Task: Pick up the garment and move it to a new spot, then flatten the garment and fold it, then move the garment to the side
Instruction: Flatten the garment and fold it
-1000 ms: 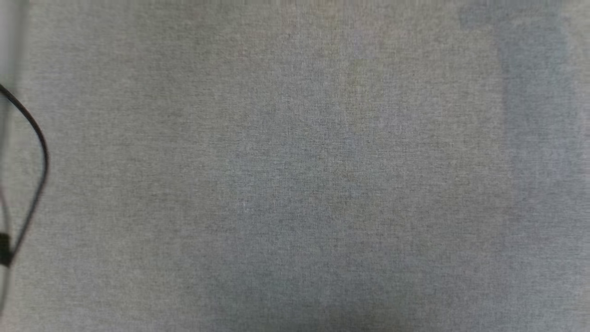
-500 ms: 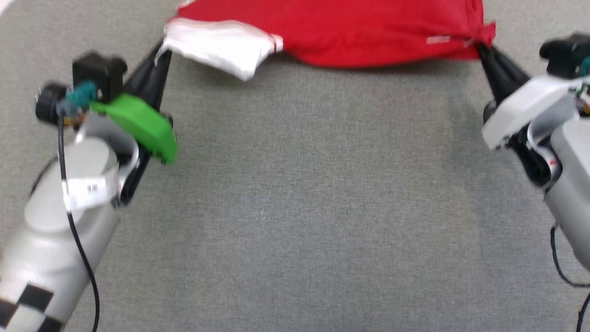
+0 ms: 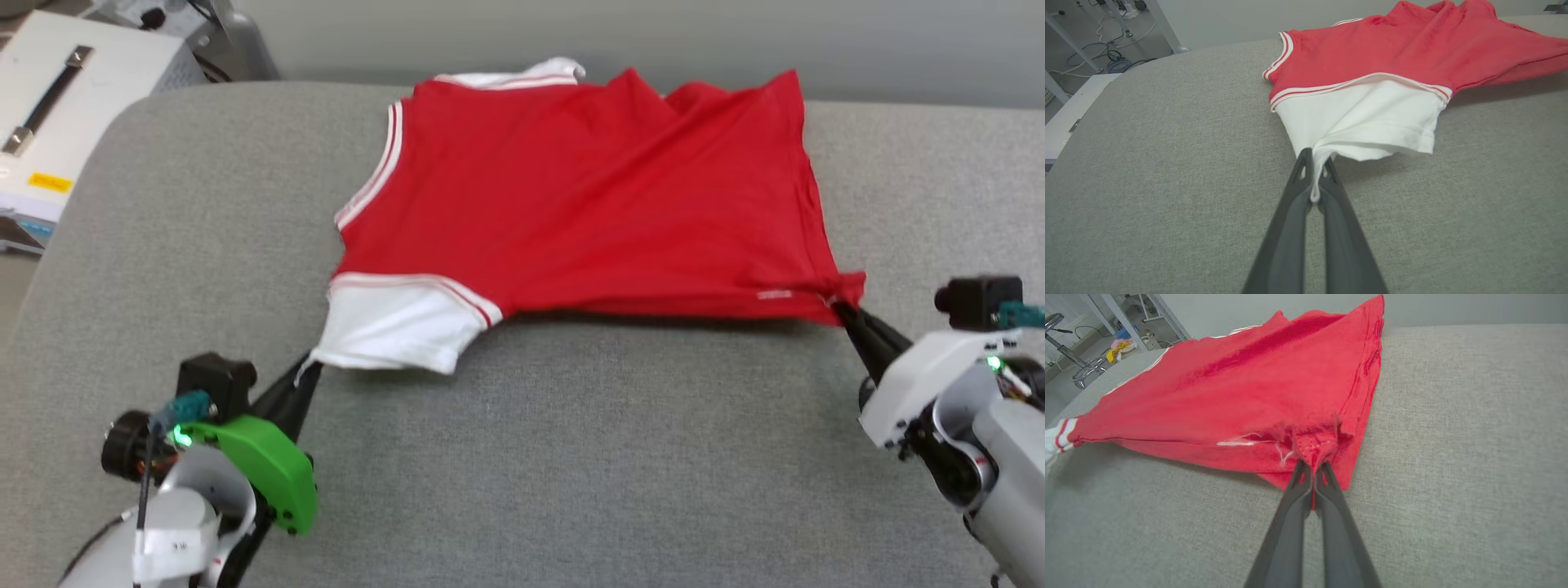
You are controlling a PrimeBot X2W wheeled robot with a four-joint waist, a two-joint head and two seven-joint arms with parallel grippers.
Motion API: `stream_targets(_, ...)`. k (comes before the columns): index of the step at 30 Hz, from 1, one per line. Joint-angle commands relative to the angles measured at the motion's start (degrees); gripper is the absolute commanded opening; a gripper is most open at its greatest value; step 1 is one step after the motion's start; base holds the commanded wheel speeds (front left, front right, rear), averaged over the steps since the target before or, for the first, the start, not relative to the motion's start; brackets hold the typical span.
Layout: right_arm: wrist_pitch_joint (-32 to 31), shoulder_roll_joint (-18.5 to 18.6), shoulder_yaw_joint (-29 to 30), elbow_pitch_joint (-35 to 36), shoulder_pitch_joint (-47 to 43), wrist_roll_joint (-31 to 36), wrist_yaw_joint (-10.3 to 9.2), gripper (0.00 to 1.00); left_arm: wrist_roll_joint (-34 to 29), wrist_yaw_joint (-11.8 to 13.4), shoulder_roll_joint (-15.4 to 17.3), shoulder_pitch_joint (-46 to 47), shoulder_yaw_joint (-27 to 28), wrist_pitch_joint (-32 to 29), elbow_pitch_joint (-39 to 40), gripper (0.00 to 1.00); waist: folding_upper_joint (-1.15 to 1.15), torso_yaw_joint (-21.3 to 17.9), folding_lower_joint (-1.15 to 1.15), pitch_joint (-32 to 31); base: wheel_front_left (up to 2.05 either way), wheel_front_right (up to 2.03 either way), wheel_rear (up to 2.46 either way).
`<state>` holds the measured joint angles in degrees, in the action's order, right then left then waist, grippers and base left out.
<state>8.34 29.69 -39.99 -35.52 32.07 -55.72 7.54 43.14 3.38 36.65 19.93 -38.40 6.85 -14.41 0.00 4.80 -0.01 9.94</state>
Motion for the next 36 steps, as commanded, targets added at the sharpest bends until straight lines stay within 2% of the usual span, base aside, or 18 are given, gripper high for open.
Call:
stream_targets(1, -1.0, 0.6, 0.2, -0.6, -2.1, -1.6, -0.05, 0.0, 0.8, 0.6, 0.7, -1.9, -0.3, -0.5, 1.3, 0.0, 0.0, 0.8, 0.01, -3.3, 0.0, 0.0, 0.0)
stream_targets(9, -5.5, 3.0, 0.3, 2.4, -10.3, -8.3, -0.05, 0.0, 2.5, 1.9, 2.3, -8.6, -2.6, -3.8, 6.7, 0.0, 0.0, 0.8, 0.01, -8.2, 0.0, 0.0, 0.0)
stream_targets(19, -10.2, 7.4, 1.2, 10.0, -20.8, -14.3, -0.05, 0.0, 7.5, 2.0, 6.9, -18.7, -5.0, -8.9, 14.8, 0.0, 0.0, 1.0, 0.01, -13.6, 0.0, 0.0, 0.0)
stream_targets(24, -14.8, 10.3, 2.2, 12.7, -26.3, -16.2, -0.05, 0.0, 9.5, 2.2, 9.9, -22.7, -6.3, -12.1, 18.9, 0.0, 0.0, 1.1, 0.01, -14.8, 0.0, 0.0, 0.0)
stream_targets(30, -17.4, 12.1, 4.8, 17.1, -30.5, -15.5, -0.05, 0.0, 10.2, 3.3, 11.2, -23.6, -5.2, -11.5, 22.0, 0.0, 0.0, 0.8, 0.01, -14.2, 0.0, 0.0, 0.0)
stream_targets(36, -17.9, 11.8, 9.1, 21.1, -30.0, -11.8, -0.05, 0.0, 8.9, 3.6, 10.4, -19.6, -3.0, -9.6, 22.2, 0.0, 0.0, 0.0, 0.01, -11.8, 0.0, 0.0, 0.0)
